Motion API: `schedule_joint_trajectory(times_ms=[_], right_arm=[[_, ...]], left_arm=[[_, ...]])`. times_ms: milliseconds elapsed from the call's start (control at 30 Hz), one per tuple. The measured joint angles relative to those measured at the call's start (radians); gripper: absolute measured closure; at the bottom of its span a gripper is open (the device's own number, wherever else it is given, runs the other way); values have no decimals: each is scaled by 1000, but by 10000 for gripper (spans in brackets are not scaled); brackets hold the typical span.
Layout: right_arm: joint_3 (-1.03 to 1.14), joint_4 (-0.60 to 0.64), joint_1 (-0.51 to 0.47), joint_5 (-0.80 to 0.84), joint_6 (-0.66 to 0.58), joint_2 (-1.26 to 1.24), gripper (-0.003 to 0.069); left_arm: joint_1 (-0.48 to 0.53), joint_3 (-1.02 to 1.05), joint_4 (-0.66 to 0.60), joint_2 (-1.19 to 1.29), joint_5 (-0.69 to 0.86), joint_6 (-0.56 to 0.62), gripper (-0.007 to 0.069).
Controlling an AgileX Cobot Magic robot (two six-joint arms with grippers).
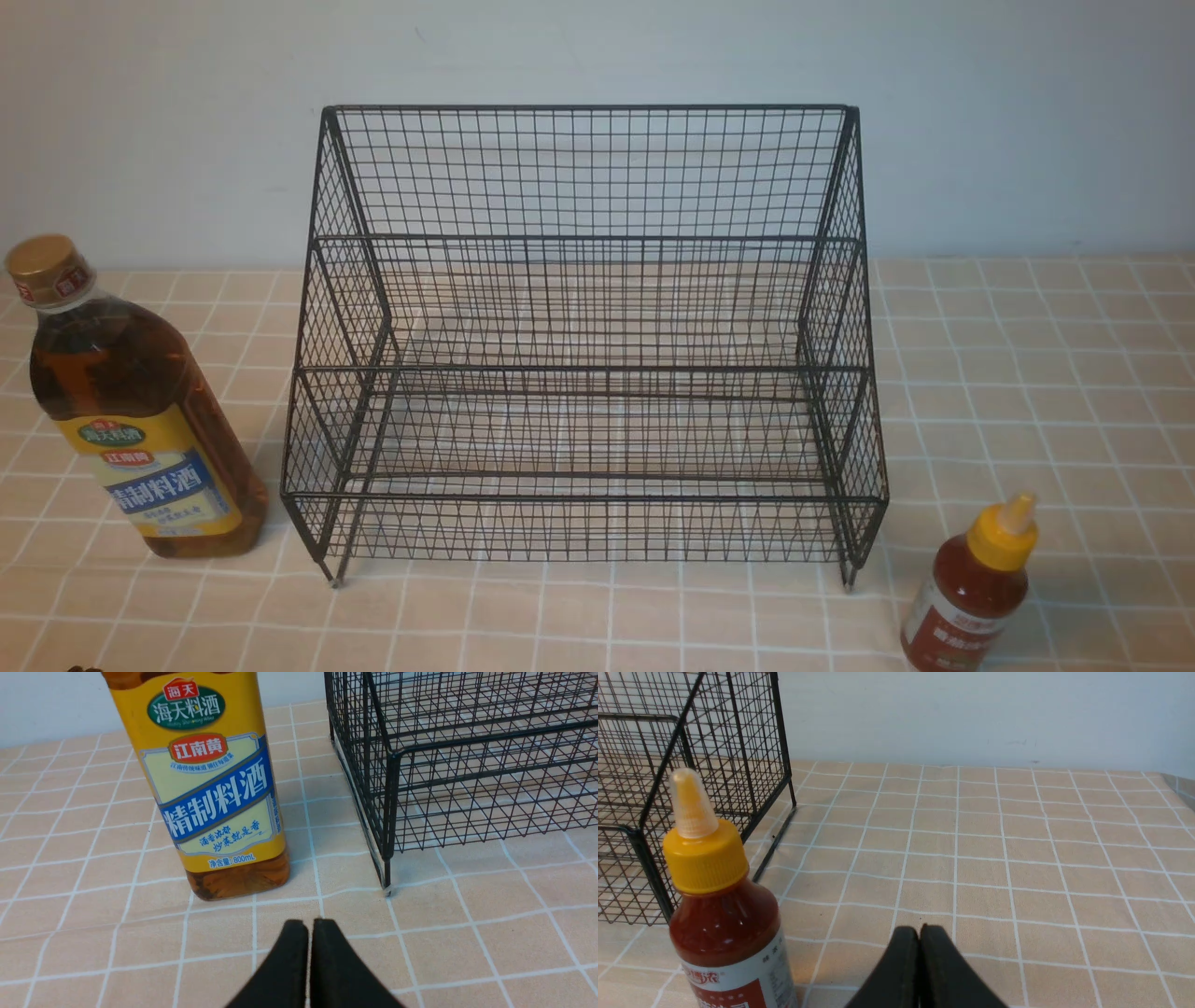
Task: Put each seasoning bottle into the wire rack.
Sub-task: Use the right arm to grab the condiment bottle closest to it
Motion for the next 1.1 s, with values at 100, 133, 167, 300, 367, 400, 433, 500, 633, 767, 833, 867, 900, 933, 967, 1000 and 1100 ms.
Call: schedule_joint_trajectory(times_ms=[100,133,167,300,367,400,433,500,633,767,833,867,900,933,967,1000,1100], right_arm=[[0,0,0,0,0,0,671],[0,0,0,0,0,0,671],[0,0,0,0,0,0,671],[0,0,0,0,0,0,671],[0,0,0,0,0,0,671],[0,0,0,0,0,0,671],[0,0,0,0,0,0,671],[0,0,0,0,0,0,671],[0,-1,0,0,0,0,671],[0,0,0,-3,6,0,671],[3,20,0,-19,23,0,671],[5,50,0,-39,39,0,671],[10,118,0,-82,72,0,671],[12,176,0,-117,100,0,671],[12,238,0,-163,131,0,671],[12,288,0,-203,154,0,671],[12,419,0,-305,200,0,671]], left_arm=[[0,0,0,0,0,0,631],[0,0,0,0,0,0,631],[0,0,0,0,0,0,631],[0,0,0,0,0,0,631],[0,0,0,0,0,0,631],[0,0,0,0,0,0,631],[0,0,0,0,0,0,631],[0,0,0,0,0,0,631],[0,0,0,0,0,0,631],[0,0,0,0,0,0,631],[0,0,0,0,0,0,631],[0,0,0,0,0,0,631],[0,0,0,0,0,0,631],[0,0,0,0,0,0,631],[0,0,0,0,0,0,631],[0,0,0,0,0,0,631],[0,0,0,0,0,0,631]])
